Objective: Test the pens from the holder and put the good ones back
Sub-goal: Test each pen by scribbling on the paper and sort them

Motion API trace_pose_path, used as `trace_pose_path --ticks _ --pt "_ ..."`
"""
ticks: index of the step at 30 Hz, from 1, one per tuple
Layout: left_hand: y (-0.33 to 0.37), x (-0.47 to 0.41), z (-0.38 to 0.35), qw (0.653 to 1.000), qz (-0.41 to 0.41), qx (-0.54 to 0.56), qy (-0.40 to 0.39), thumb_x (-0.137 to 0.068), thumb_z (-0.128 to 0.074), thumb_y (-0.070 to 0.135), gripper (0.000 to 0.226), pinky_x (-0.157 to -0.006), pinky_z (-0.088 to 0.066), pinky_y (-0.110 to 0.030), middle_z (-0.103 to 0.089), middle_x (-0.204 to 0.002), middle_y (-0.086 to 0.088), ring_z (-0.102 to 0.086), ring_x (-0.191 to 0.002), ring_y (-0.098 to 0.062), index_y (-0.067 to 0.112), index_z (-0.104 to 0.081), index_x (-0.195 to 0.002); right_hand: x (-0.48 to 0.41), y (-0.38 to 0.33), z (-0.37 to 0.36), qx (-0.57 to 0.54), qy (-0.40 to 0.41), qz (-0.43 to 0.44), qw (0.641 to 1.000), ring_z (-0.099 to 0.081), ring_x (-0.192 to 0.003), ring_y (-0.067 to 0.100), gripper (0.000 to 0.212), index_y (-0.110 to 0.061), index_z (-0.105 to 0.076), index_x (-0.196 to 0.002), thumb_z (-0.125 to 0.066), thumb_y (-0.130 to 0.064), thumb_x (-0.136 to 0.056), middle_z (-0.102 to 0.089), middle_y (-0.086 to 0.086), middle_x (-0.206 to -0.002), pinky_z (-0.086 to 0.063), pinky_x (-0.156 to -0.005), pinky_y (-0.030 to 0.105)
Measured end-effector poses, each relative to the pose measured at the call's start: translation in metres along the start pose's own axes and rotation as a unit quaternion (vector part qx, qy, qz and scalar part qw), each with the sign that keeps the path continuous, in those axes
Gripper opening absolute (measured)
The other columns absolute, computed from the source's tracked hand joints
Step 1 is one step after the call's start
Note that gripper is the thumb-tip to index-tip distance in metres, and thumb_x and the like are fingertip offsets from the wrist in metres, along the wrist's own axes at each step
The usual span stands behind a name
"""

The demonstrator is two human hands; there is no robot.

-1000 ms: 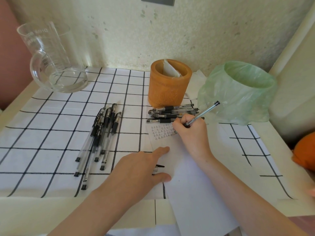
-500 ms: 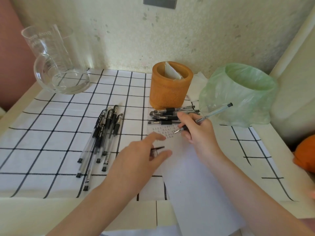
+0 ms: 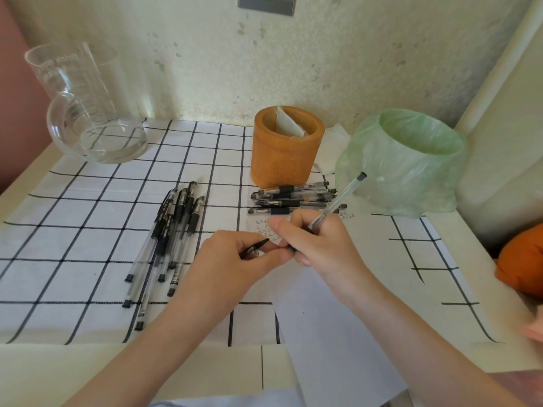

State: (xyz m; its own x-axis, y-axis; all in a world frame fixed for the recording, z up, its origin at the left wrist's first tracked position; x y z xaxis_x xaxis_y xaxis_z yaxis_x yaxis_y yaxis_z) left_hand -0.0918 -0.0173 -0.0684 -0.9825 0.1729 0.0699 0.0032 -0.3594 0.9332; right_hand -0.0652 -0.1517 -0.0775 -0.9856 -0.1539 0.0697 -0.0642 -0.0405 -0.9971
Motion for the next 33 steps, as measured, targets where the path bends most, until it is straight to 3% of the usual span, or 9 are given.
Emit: trace_pose_path --ticks 5,9,13,19,25,33 --pt "-0.003 -0.002 0.0 1.0 0.004 -0.012 0.016 -0.074 -0.071 0.036 0.01 -0.041 -0.025 -0.012 -0.034 -0.041 0.01 -0.03 -0.041 -0.008 0.026 -0.074 -0.073 0.001 0.001 -0.002 -0.004 0.021 -0.009 1.0 -0.027 -0.032 0.005 0.043 -0.01 -0.043 -0.05 -0.063 -0.008 -0.088 -0.043 0.013 -0.052 -0.025 -0.038 0.013" --pt "-0.007 -0.002 -0.001 0.997 -0.01 -0.052 0.048 -0.073 -0.07 0.042 0.014 -0.042 -0.026 -0.013 -0.036 -0.04 0.011 -0.033 -0.041 -0.007 0.027 -0.071 -0.072 0.002 0.002 -0.003 -0.018 0.036 -0.029 0.999 -0.032 -0.029 0.002 0.039 -0.005 -0.043 -0.054 -0.064 -0.008 -0.087 -0.047 0.007 -0.047 -0.026 -0.037 0.011" --pt "-0.006 -0.005 0.001 0.998 -0.015 -0.048 0.046 -0.073 -0.07 0.04 0.015 -0.04 -0.025 -0.012 -0.036 -0.041 0.011 -0.033 -0.04 -0.005 0.025 -0.07 -0.074 0.001 -0.002 -0.002 -0.022 0.025 -0.04 0.999 -0.028 -0.03 0.006 0.032 -0.002 -0.052 -0.065 -0.064 -0.021 -0.088 -0.039 -0.008 -0.034 -0.023 -0.036 0.014" --pt "-0.005 -0.005 0.006 0.999 0.002 -0.022 0.039 -0.058 -0.081 0.038 0.04 -0.043 -0.03 -0.009 -0.033 -0.038 0.012 -0.033 -0.039 -0.004 0.033 -0.059 -0.092 -0.002 -0.009 0.006 -0.097 0.072 -0.027 0.992 -0.026 -0.03 0.008 0.04 -0.014 -0.037 -0.059 -0.065 -0.025 -0.086 -0.03 -0.005 -0.035 -0.016 -0.038 0.021" --pt "-0.007 -0.002 -0.001 0.999 0.008 -0.032 0.033 -0.063 -0.081 0.032 0.04 -0.041 -0.03 -0.011 -0.034 -0.049 0.009 -0.033 -0.04 -0.006 0.035 -0.055 -0.093 0.002 -0.008 -0.008 -0.102 0.023 -0.009 0.994 -0.03 -0.033 0.01 0.036 -0.017 -0.044 -0.056 -0.065 -0.027 -0.084 -0.036 -0.001 -0.038 -0.024 -0.037 0.018" --pt "-0.009 -0.003 -0.002 0.998 0.001 -0.046 0.038 -0.067 -0.079 0.032 0.037 -0.04 -0.03 -0.01 -0.039 -0.044 0.01 -0.04 -0.039 0.0 0.034 -0.053 -0.093 0.002 -0.006 -0.015 -0.056 -0.025 -0.002 0.998 -0.036 -0.037 0.012 0.038 -0.013 -0.047 -0.06 -0.061 -0.039 -0.083 -0.045 0.002 -0.042 -0.033 -0.042 0.017"
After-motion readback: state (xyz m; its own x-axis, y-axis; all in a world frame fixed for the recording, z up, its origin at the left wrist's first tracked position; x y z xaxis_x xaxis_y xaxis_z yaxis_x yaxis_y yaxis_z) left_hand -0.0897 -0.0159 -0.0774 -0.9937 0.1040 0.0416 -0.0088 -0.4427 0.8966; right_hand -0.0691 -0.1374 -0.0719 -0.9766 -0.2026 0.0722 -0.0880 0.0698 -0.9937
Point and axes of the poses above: each hand's wrist, its own x-axis away from the middle knuckle, its own z-axis out of the back of the hand, y = z × x, the point moved 3 cm from there along -x, towards the middle knuckle
